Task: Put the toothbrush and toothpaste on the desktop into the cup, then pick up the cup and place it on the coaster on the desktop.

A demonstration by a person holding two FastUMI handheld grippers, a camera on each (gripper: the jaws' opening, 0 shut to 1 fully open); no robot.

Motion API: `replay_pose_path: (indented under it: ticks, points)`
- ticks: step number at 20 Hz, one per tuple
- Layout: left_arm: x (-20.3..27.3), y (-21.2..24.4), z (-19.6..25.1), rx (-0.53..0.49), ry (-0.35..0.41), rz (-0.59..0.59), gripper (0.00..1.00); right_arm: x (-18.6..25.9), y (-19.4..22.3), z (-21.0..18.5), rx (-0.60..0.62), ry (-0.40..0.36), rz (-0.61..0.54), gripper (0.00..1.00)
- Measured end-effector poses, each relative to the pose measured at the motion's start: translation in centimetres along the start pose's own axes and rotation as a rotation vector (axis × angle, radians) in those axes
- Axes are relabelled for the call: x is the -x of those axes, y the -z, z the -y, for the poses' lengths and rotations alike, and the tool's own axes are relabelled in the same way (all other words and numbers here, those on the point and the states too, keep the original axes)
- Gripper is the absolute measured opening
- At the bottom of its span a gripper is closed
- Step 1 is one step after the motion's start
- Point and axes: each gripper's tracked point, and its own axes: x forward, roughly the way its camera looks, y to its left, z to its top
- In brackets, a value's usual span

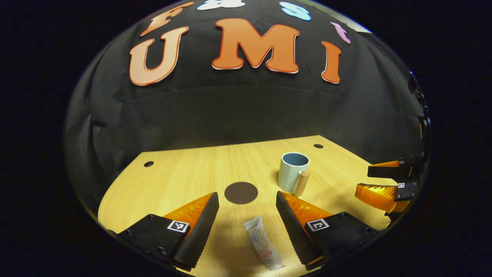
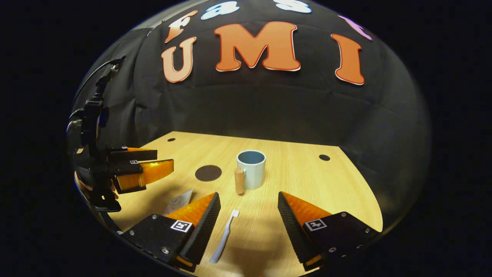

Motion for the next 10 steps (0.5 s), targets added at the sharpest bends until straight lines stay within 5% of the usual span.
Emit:
replay_pose_path:
  ticks: [10]
  points:
    - [-1.8,6.9,1.0,0.067,0.062,-0.258,0.92,-2.3,5.2,-3.4,0.037,-0.030,-0.203,0.91]
